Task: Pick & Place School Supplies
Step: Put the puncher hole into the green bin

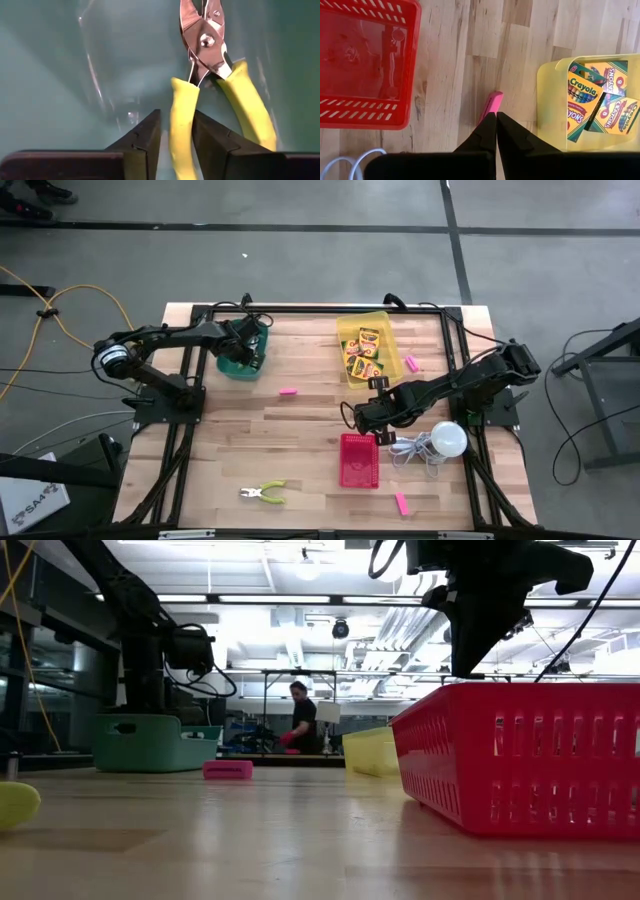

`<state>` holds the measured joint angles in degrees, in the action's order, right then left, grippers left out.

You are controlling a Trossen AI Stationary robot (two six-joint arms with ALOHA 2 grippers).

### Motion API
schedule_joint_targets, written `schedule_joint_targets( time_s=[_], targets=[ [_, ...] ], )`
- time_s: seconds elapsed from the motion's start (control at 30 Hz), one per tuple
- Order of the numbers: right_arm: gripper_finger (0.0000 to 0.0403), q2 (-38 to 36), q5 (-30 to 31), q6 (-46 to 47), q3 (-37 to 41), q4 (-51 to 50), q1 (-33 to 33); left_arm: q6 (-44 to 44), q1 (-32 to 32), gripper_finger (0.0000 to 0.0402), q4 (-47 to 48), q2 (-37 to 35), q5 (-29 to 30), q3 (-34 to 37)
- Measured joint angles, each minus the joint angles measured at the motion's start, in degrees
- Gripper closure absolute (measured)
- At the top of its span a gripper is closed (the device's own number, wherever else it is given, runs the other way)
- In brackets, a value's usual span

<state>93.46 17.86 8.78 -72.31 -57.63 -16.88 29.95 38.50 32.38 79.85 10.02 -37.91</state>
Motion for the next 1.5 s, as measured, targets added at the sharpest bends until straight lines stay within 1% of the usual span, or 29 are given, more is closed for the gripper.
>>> schedule_joint_targets(
  time_s=[0.27,0.73,0.87,1.07,1.13,1.2,1.37,1.5],
  targets=[
    [0.0401,-0.01,-0.01,0.00,0.00,0.01,0.00,-1.17,-0.02,0.0288,0.17,-0.73,-0.24,-0.63],
    [0.0401,-0.01,-0.01,0.00,0.00,0.00,0.00,-1.18,-0.02,0.0287,1.52,-8.49,-0.20,-1.31],
    [0.0401,0.00,-0.01,0.00,0.00,0.02,0.00,-1.13,-0.97,0.0287,1.67,-10.37,-0.96,-1.31],
    [0.0401,-0.01,0.00,0.01,0.00,0.26,0.01,-3.45,-5.49,0.0287,1.77,-13.83,-0.83,-1.86],
    [0.0401,0.01,-0.01,0.00,0.00,0.64,0.01,-5.88,-7.66,0.0287,1.70,-14.84,-0.65,-2.79],
    [0.0401,-0.01,0.01,0.00,0.00,0.92,0.02,-7.40,-10.49,0.0287,1.68,-15.80,-0.06,-4.07],
    [0.0401,-0.01,-0.01,0.00,0.00,1.44,0.01,-7.69,-18.78,0.0287,1.66,-16.39,3.55,-7.66],
    [0.0401,-0.01,-0.01,0.00,0.00,1.75,0.02,-6.16,-25.15,0.0287,1.32,-16.33,3.96,-9.91]
  ],
)
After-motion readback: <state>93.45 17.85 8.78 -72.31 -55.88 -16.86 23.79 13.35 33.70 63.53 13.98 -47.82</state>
